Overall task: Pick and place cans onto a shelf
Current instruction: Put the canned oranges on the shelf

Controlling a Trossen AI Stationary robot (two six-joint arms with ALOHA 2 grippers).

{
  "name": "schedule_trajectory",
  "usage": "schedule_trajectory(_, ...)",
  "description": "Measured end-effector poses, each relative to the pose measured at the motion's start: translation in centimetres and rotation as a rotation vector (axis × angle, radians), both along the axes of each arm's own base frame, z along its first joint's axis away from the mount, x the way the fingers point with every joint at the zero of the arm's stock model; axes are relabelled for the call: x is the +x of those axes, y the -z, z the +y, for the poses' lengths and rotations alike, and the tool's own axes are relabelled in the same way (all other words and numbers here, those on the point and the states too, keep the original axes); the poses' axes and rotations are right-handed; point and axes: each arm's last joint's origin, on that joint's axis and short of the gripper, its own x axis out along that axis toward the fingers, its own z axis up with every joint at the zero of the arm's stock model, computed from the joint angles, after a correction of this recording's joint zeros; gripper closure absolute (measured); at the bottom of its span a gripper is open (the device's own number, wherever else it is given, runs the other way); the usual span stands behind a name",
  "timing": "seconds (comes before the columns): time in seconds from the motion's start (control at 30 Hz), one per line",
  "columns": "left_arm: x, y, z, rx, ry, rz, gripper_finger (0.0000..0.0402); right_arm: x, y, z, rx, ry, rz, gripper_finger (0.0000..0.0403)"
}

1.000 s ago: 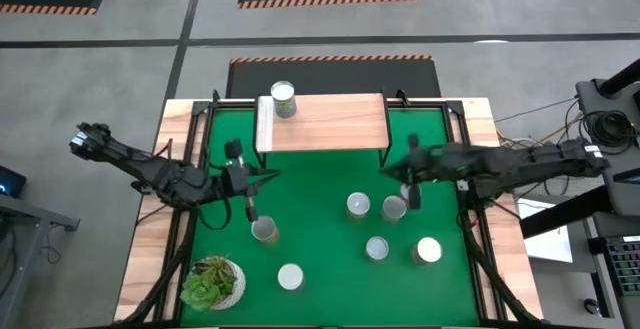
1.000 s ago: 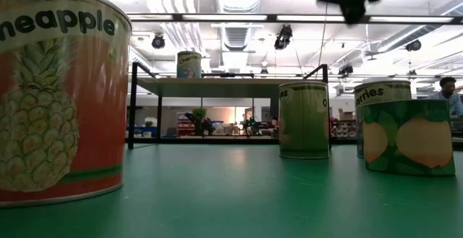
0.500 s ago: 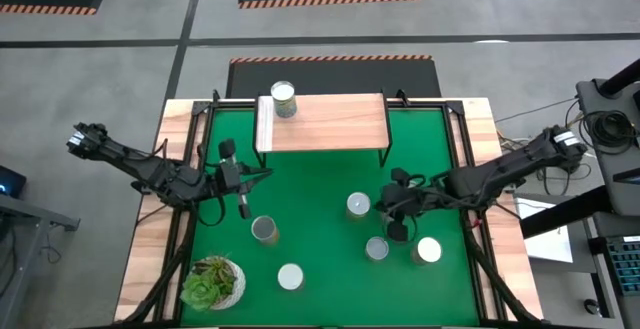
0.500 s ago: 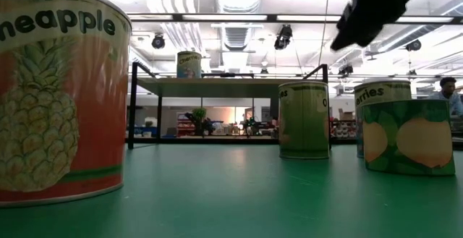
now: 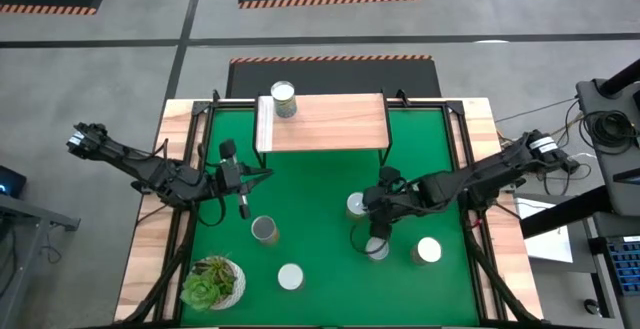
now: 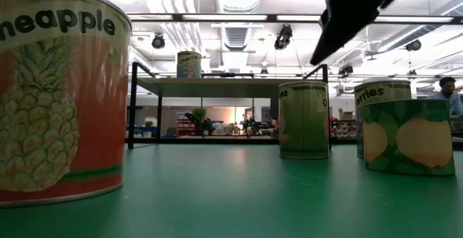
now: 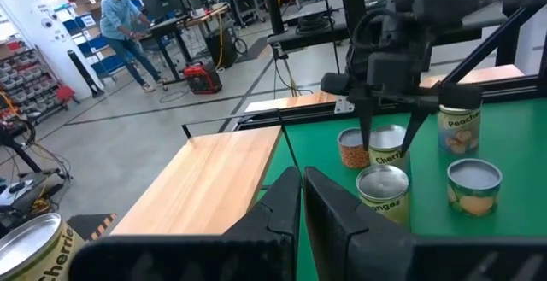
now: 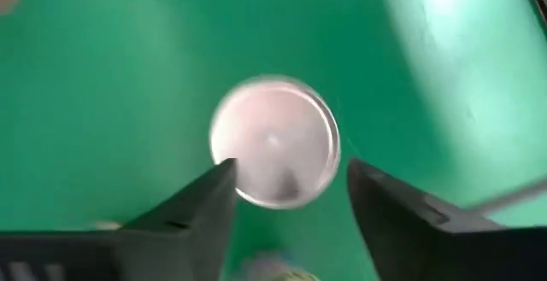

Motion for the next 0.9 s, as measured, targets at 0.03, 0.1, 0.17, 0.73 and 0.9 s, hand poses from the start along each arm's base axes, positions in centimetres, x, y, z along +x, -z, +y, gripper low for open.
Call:
schedule_trajectory(0.03,0.0,0.0,0.0,0.000,0.000,0.000,0.0400,0.1,0.2,0.0,-0.016,-0.002,0.037,0.0159)
schedule_trajectory(0.1,0.0,0.0,0.0,0.000,0.000,0.001,0.0400,0.3,0.3,0.1,-0.037,-0.008,0.091,0.0125)
schedule_trajectory(0.17,0.0,0.0,0.0,0.000,0.000,0.001,0.0400,0.6,0.5,0.2,-0.042,-0.012,0.117,0.0096)
schedule_trajectory(0.73,0.0,0.0,0.0,0.000,0.000,0.001,0.0400,3.0,4.6,0.3,-0.014,-0.057,0.186,0.0062)
schedule_trajectory(0.9,0.0,0.0,0.0,0.001,0.000,0.002,0.0400,3.8,4.3,0.5,0.005,-0.060,0.106,0.0063)
